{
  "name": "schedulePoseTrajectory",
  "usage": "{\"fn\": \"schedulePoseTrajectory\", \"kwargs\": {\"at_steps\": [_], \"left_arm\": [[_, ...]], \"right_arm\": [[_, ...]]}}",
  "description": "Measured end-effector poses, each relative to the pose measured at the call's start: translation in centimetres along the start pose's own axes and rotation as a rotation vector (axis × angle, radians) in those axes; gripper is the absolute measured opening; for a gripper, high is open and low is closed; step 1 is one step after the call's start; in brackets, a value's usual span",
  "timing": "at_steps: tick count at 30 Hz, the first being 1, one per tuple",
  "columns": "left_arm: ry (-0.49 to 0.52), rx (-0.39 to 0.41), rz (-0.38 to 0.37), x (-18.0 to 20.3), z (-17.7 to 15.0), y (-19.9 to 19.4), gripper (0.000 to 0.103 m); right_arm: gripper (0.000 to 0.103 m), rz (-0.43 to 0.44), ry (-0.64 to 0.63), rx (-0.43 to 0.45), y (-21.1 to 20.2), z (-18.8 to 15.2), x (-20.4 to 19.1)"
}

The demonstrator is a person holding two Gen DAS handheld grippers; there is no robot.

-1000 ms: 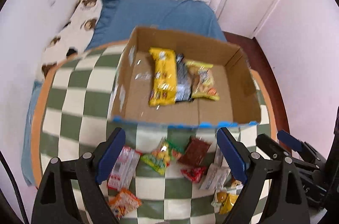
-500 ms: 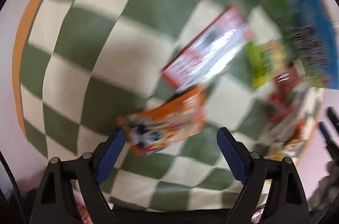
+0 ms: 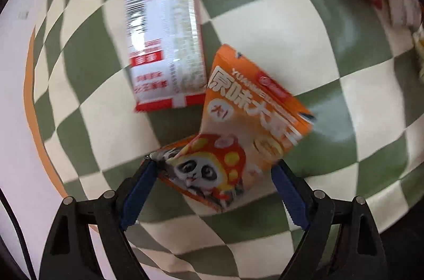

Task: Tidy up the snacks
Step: 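Grasp the orange sunflower-seed bag with the left tool while the right tool grasps the white wrapped bar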

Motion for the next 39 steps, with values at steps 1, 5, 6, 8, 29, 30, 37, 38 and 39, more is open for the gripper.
{"fn": "schedulePoseTrajectory", "kwargs": {"at_steps": [1, 5, 6, 8, 29, 30, 37, 38, 39], "left_arm": [[-0.002, 0.004, 0.002, 0.1, 0.4, 0.1, 0.085], [-0.086, 0.026, -0.07, 0.4, 1.9, -0.4, 0.059], [-0.124, 0.03, -0.102, 0.4, 2.2, -0.7, 0.059], [-0.226, 0.038, -0.199, 0.5, 2.7, -1.1, 0.059], [-0.304, 0.115, -0.393, 5.1, 4.7, -7.5, 0.062], [-0.294, 0.116, -0.38, 4.0, 5.4, -6.9, 0.062], [-0.307, 0.049, -0.384, 5.0, 9.3, -2.3, 0.062], [-0.322, 0.057, -0.382, 4.9, 9.6, -1.9, 0.055], [-0.332, 0.059, -0.378, 4.9, 9.7, -1.7, 0.053]], "right_arm": [[0.088, -0.002, 0.0, 0.001, 0.0, 0.0, 0.1], [0.088, -0.015, 0.02, 0.015, -0.2, 0.7, 1.1], [0.088, -0.018, 0.032, 0.027, -0.2, 1.3, 1.5], [0.087, -0.023, 0.051, 0.043, 0.0, 2.2, 2.0], [0.057, -0.052, 0.143, -0.022, 6.1, 6.4, 6.0], [0.056, -0.083, 0.12, -0.008, 6.3, 6.4, 6.3], [0.051, -0.075, 0.101, 0.022, 4.9, 5.0, 6.1], [0.05, -0.078, 0.099, 0.023, 4.8, 4.9, 6.2], [0.05, -0.081, 0.096, 0.024, 4.7, 4.8, 6.5]]}}
Point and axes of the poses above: each gripper's, at about its wrist camera, not at the fingertips, and y roughly the way its jaws point, x to its right, z to its top, the point moved 9 cm from there along y, roughly the way its jaws point, and after that the axes turned 12 degrees about y, right-handed, at the moved point
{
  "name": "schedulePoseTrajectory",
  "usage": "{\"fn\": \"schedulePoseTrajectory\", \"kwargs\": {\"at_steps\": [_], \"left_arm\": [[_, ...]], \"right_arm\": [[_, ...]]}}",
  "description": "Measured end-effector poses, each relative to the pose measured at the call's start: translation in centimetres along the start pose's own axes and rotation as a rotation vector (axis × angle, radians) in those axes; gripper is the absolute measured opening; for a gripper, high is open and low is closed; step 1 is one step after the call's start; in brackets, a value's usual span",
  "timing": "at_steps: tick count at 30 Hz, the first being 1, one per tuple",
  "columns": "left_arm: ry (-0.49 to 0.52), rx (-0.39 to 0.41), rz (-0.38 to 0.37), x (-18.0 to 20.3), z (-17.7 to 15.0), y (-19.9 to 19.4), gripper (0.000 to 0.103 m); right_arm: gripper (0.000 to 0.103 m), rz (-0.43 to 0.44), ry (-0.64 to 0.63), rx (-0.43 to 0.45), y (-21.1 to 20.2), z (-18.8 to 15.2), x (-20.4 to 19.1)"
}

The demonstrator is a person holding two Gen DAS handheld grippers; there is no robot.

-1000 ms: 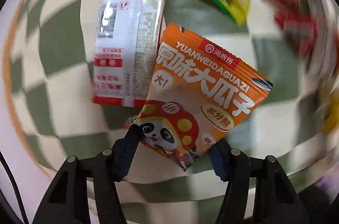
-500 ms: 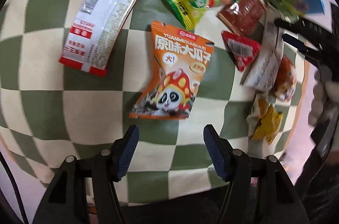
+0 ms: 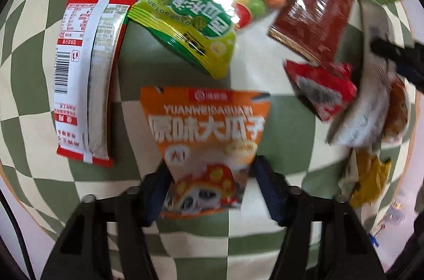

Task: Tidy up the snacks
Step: 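Grasp the orange sunflower-seed bag with the left tool while the right tool grasps the white wrapped bar, then carry both snacks into the cardboard box and open both tools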

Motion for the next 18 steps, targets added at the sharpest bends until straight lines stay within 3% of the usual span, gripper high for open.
{"fn": "schedulePoseTrajectory", "kwargs": {"at_steps": [4, 8, 18], "left_arm": [[-0.032, 0.039, -0.008, 0.4, 0.0, 0.3, 0.05], [-0.065, 0.084, -0.018, -1.5, -0.7, -2.6, 0.048], [-0.062, 0.29, -0.071, -1.1, -0.3, -13.3, 0.048]], "right_arm": [[0.049, 0.007, 0.008, 0.016, -0.9, -0.9, 1.1], [0.048, 0.028, 0.023, 0.04, -1.6, -0.4, 1.3], [0.048, 0.126, 0.008, 0.117, -7.4, -0.4, 1.2]]}}
Point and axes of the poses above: each gripper's, at about its wrist camera, not at the fingertips, and y roughly the way its jaws point, x to its right, z to its top, the point moved 9 cm from there along y, roughly the way its jaws point, and after that the axes turned 12 degrees about y, right-handed, at the moved point
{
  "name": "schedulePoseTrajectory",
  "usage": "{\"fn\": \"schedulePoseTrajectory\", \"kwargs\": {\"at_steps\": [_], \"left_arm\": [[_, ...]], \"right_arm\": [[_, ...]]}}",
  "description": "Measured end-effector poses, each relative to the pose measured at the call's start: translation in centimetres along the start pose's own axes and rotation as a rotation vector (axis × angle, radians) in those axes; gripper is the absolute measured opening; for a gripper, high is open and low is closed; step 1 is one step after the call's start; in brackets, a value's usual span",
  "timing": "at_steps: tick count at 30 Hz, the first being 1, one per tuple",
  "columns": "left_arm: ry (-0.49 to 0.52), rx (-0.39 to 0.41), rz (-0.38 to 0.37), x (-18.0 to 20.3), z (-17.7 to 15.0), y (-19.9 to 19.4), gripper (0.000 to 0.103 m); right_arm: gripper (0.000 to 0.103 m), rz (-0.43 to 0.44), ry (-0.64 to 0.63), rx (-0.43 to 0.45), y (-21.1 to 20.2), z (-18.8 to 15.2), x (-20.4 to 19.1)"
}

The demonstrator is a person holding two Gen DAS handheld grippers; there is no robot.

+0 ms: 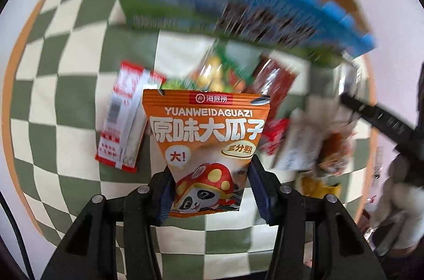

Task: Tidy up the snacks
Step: 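Carry both snacks into the cardboard box and open both tools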

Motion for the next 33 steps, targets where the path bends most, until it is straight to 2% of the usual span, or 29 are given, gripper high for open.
{"fn": "schedulePoseTrajectory", "kwargs": {"at_steps": [6, 8, 11, 13, 15, 18, 20, 23, 26, 29, 33], "left_arm": [[0.026, 0.132, -0.06, 0.8, 4.9, -7.8, 0.048], [0.037, 0.155, -0.069, 1.0, 6.9, -9.0, 0.048], [0.059, 0.168, -0.018, -0.1, 11.0, -10.8, 0.049], [0.061, 0.169, 0.029, -1.1, 14.3, -10.6, 0.049], [0.067, 0.139, 0.074, -2.7, 17.3, -9.7, 0.049], [0.064, 0.075, 0.12, -5.2, 21.2, -7.7, 0.049], [0.061, 0.03, 0.148, -6.6, 23.0, -6.0, 0.049], [0.082, -0.037, 0.234, -8.5, 25.4, -3.1, 0.049], [0.141, -0.13, 0.327, -9.7, 26.8, 0.3, 0.049], [0.197, -0.208, 0.38, -10.2, 27.2, 3.3, 0.05], [0.224, -0.258, 0.408, -10.4, 27.9, 5.8, 0.05]], "right_arm": [[0.048, 0.104, -0.05, 0.054, -5.8, 0.2, -3.3], [0.048, 0.133, -0.075, 0.08, -7.3, 0.9, -5.5], [0.048, 0.165, -0.114, 0.108, -9.7, 3.1, -8.6], [0.048, 0.158, -0.139, 0.129, -9.9, 4.8, -10.2], [0.048, 0.119, -0.165, 0.153, -9.7, 7.3, -11.2], [0.048, 0.074, -0.173, 0.142, -7.9, 11.1, -12.3], [0.048, 0.032, -0.183, 0.137, -6.4, 13.5, -12.7], [0.048, -0.022, -0.201, 0.137, -4.5, 16.1, -12.9], [0.048, -0.065, -0.211, 0.124, -2.4, 18.4, -13.0], [0.048, -0.101, -0.225, 0.108, -0.6, 19.9, -13.1], [0.048, -0.136, -0.235, 0.084, 1.8, 21.0, -13.1]]}}
Point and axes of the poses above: each gripper's, at about its wrist camera, not at the fingertips, and y roughly the way its jaws point, x to its right, z to its top, the point moved 9 cm from there along y, roughly the way its jaws point, and after that the axes turned 12 degrees about y, right-handed, at the moved point
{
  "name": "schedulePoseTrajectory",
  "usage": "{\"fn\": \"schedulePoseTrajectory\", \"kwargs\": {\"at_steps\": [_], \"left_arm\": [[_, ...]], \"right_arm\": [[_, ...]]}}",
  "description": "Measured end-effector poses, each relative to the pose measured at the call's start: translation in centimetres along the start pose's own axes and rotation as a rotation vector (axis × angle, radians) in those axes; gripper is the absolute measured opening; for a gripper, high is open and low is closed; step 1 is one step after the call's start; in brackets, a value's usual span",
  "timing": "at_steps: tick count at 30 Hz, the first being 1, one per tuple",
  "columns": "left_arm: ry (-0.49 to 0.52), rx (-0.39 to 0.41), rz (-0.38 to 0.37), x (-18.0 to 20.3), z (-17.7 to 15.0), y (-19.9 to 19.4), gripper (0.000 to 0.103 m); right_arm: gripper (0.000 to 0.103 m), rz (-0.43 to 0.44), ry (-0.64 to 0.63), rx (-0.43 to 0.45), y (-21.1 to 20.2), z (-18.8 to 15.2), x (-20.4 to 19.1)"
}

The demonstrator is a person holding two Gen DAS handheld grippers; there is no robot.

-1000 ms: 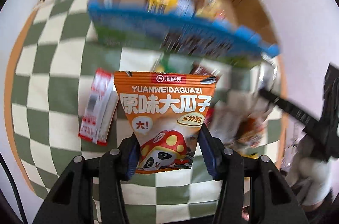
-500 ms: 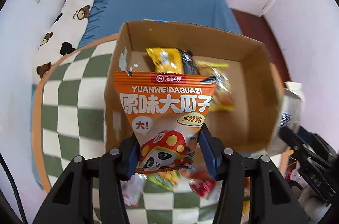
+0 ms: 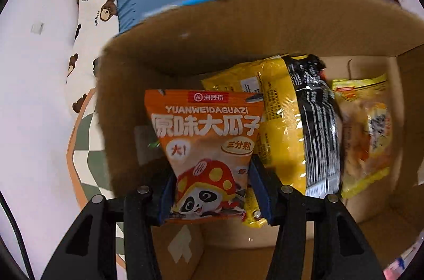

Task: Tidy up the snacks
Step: 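Carry both snacks into the cardboard box and open both tools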

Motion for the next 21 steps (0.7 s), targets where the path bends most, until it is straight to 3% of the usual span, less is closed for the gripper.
{"fn": "schedulePoseTrajectory", "kwargs": {"at_steps": [10, 13, 14, 15, 17, 19, 21], "left_arm": [[-0.038, 0.028, -0.051, -0.5, 0.8, -0.6, 0.051], [-0.082, 0.029, -0.105, -1.1, 0.8, -0.7, 0.055], [-0.094, 0.037, -0.128, -1.4, 1.0, -0.5, 0.061], [-0.109, 0.051, -0.156, -1.7, 1.1, -0.7, 0.075], [-0.126, 0.087, -0.187, -1.9, 1.3, -1.3, 0.091], [-0.142, 0.121, -0.184, -2.3, 1.2, -2.1, 0.091], [-0.157, 0.144, -0.209, -2.4, 1.0, -2.7, 0.091]], "right_arm": [[0.048, -0.026, 0.028, -0.056, 3.5, 0.7, 0.2], [0.056, -0.038, 0.064, -0.072, 4.1, 0.8, 0.6], [0.071, -0.04, 0.081, -0.083, 4.3, 0.9, 0.9], [0.08, -0.036, 0.098, -0.087, 4.4, 0.9, 1.2], [0.083, -0.02, 0.11, -0.093, 4.3, 0.9, 1.1], [0.083, -0.024, 0.11, -0.087, 4.1, 0.8, 1.2], [0.09, -0.028, 0.105, -0.084, 3.8, 0.7, 1.0]]}}
Point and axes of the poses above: each gripper's, at about its wrist camera, not at the fingertips, and y roughly the way its jaws point, x to its right, z to its top, the point moved 9 cm from there along y, roughly the way its jaws point, and after that the axes turned 12 degrees about y, right-handed, at the moved point
